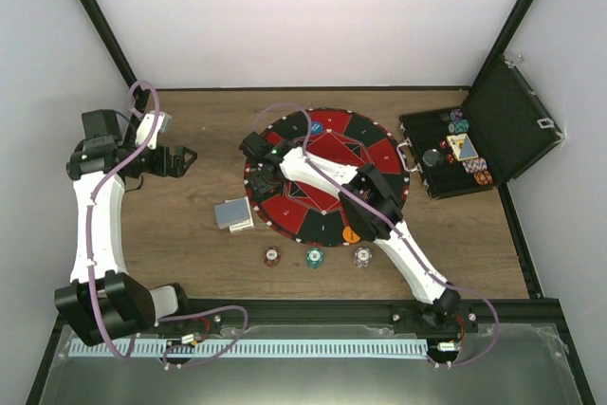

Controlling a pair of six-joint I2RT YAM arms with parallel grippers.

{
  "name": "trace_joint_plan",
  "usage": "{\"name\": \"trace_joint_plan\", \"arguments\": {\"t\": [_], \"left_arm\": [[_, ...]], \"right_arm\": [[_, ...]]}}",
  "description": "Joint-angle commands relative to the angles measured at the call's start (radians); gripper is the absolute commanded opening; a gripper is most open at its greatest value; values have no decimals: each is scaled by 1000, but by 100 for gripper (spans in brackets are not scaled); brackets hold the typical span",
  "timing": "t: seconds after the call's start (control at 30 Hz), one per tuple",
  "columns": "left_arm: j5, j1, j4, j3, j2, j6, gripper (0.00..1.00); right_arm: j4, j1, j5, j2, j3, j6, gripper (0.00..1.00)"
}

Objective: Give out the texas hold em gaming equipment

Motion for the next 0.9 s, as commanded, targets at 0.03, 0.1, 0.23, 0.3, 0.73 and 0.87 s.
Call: {"name": "trace_joint_plan", "arguments": {"t": [0.03,0.1,0.23,0.3,0.73,0.87], "left_arm": [[18,5,-33,50,10,27,100],[25,6,-27,41,10,18,100],[29,6,-24,42,9,13,100],[26,6,-23,41,4,13,100],[25,6,-33,42,-8,22,100],[26,7,-35,41,-12,26,100]], "right_arm": [[-70,2,23,-97,38,-12,78],[-80,21,36,-145,-5,3,78],[-55,103,52,-275,-168,36,81],[-38,158,48,-346,-252,67,83],[22,374,14,-446,-550,222,87],[28,381,22,-435,-576,233,86]]}}
